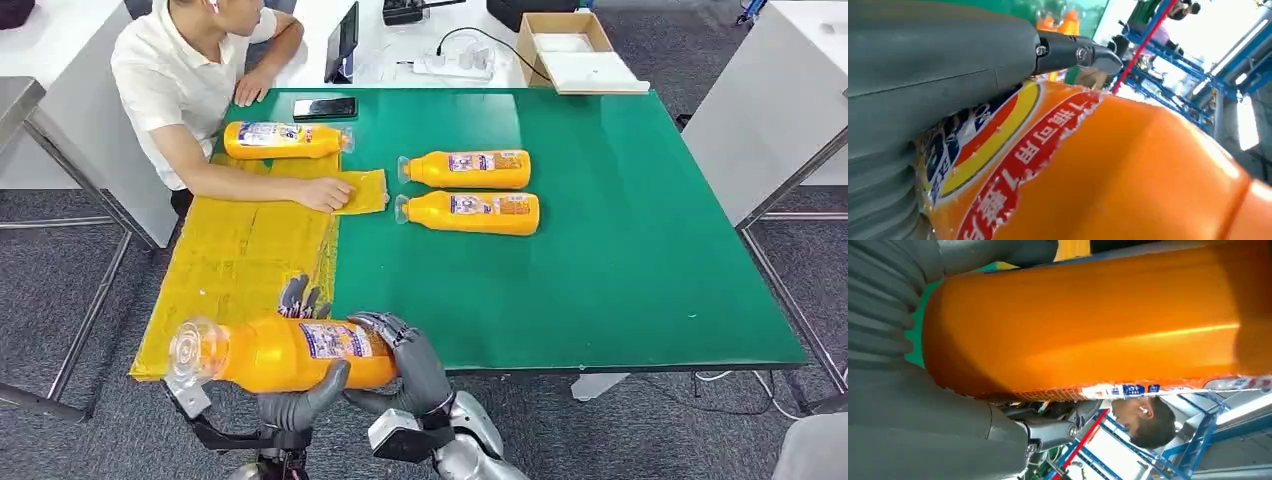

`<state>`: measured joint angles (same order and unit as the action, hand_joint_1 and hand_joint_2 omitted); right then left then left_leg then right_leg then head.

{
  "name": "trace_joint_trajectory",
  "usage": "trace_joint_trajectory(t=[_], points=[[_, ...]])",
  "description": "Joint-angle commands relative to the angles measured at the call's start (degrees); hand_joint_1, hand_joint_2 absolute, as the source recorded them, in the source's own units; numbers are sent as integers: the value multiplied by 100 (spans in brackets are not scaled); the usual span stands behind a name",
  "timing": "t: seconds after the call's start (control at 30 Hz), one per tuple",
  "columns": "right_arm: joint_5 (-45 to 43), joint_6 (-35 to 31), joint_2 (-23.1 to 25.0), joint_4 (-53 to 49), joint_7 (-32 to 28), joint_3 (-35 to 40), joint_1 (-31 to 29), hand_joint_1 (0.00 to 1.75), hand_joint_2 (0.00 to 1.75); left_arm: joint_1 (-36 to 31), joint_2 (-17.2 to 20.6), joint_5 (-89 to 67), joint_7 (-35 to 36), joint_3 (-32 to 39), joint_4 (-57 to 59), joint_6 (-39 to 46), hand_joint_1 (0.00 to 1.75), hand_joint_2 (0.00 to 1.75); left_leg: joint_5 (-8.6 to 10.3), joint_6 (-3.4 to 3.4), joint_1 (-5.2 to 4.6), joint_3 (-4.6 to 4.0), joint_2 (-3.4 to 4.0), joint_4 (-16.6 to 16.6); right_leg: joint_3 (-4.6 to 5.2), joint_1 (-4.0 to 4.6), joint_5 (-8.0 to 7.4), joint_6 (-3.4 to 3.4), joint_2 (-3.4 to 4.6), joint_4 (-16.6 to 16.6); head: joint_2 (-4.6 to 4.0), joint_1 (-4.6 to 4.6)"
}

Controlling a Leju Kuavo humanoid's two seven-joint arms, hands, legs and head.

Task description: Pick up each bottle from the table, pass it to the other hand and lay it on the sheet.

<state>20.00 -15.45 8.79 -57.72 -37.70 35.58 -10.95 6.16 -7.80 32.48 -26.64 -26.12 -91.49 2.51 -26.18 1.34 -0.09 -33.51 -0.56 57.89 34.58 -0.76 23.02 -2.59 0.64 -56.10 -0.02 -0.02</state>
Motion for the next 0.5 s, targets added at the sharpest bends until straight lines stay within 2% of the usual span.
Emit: trace_joint_trajectory(t=[0.03, 0.17, 0.23, 0.27, 0.3, 0.5], points=[[-146, 288, 40, 849, -129, 342, -183, 175, 175, -234, 31, -124, -78, 53, -9, -417, 175, 175, -3, -8, 7, 17, -4, -5, -19, 8, 5, 9, -11, 7, 2, 0], [-158, 306, 48, 829, -130, 340, -170, 175, 175, -251, 32, -139, -92, 59, 31, -420, 175, 175, -1, -6, 5, 13, -7, -4, -14, 6, 5, 6, -14, 5, 2, 0], [-268, 562, 37, 764, -97, 338, -132, 175, 175, -210, -64, -203, -184, 144, 37, -460, 175, 175, -1, -6, 4, 16, -10, -6, -18, 6, 6, 7, -18, 6, 2, 2], [-290, 617, 20, 738, -87, 346, -113, 164, 175, -164, -124, -234, -196, 132, -16, -457, 175, 175, -3, -8, 6, 21, -11, -7, -24, 8, 8, 9, -20, 8, 2, 0], [-344, 731, 10, 713, -76, 339, -98, 143, 175, -143, -137, -274, -197, 136, -56, -437, 175, 175, 0, -5, 4, 13, -9, -6, -14, 5, 5, 6, -15, 6, 0, 0], [-344, 731, 10, 713, -76, 339, -98, 143, 175, -143, -137, -274, -197, 136, -56, -437, 175, 175, -4, -9, 6, 24, -16, -6, -28, 8, 12, 10, -27, 7, 2, 0]])
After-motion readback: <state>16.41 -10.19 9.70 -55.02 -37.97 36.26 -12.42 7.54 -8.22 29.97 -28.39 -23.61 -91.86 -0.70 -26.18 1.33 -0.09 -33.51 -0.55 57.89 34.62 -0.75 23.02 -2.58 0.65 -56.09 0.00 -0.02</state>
